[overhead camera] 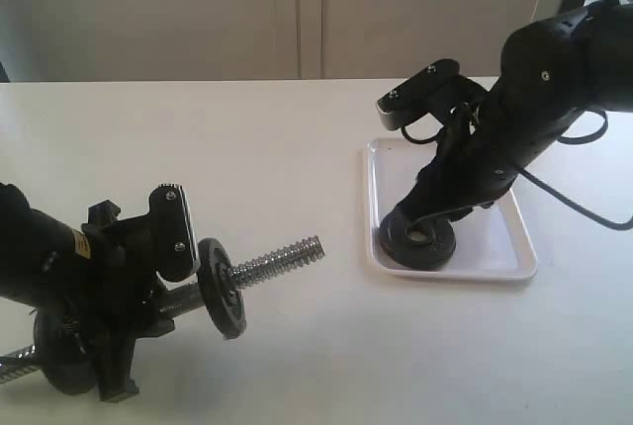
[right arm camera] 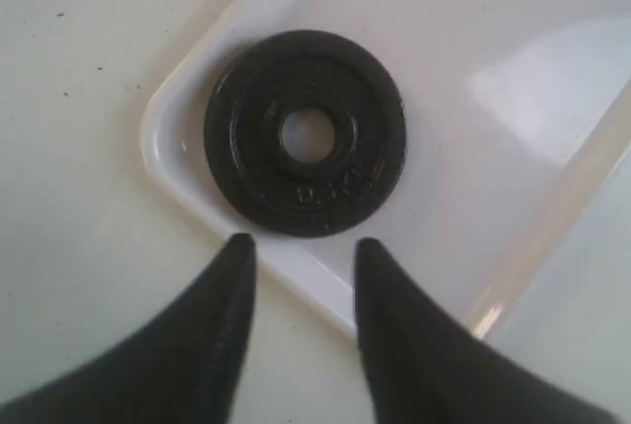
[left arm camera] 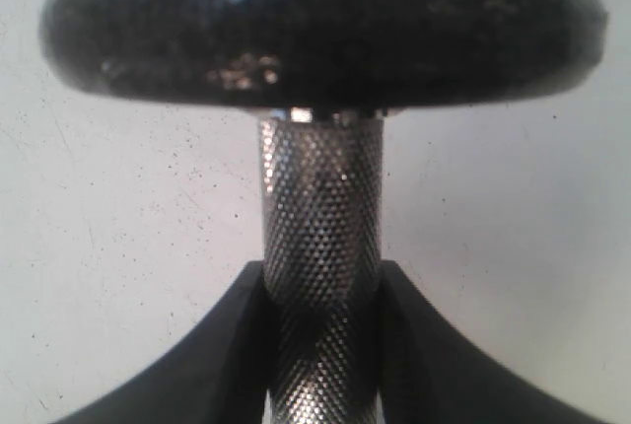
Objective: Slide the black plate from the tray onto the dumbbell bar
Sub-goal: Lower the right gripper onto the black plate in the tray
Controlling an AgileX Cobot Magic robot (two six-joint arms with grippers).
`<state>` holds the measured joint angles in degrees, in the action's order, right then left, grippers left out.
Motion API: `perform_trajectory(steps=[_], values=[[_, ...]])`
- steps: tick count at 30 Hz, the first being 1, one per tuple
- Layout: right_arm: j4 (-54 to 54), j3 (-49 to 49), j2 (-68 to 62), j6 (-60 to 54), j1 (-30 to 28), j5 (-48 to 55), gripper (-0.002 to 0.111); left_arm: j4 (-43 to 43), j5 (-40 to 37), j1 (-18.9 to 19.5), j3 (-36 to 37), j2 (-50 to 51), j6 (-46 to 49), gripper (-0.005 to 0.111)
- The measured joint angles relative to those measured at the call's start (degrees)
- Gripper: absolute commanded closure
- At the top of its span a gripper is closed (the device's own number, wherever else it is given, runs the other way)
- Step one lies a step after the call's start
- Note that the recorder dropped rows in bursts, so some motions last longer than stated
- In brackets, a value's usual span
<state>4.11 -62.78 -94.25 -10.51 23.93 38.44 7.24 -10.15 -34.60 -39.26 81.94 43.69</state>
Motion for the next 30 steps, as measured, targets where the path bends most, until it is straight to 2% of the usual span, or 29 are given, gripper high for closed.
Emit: perform_trajectory(steps=[1, 3, 20, 30], values=[[-0.54, 0.0, -0.27, -0.09, 0.0, -0.24, 0.032, 0.0, 0.0, 0.0, 0.0, 0.0, 0.0, 0.107], [-1.99, 0.0, -0.77, -0.14, 0.0, 0.04, 0.024, 0.0, 0.0, 0.0, 0.0, 0.0, 0.0, 0.107], [-4.11, -1.65, -1.34, 2.37, 0.0, -1.3, 0.024, 0.0, 0.0, 0.0, 0.0, 0.0, 0.0, 0.107], [-4.11, -11.38, -9.25, 5.7, 0.09, 8.92, 0.024, 0.0, -0.11, 0.0, 0.0, 0.0, 0.0, 0.107]])
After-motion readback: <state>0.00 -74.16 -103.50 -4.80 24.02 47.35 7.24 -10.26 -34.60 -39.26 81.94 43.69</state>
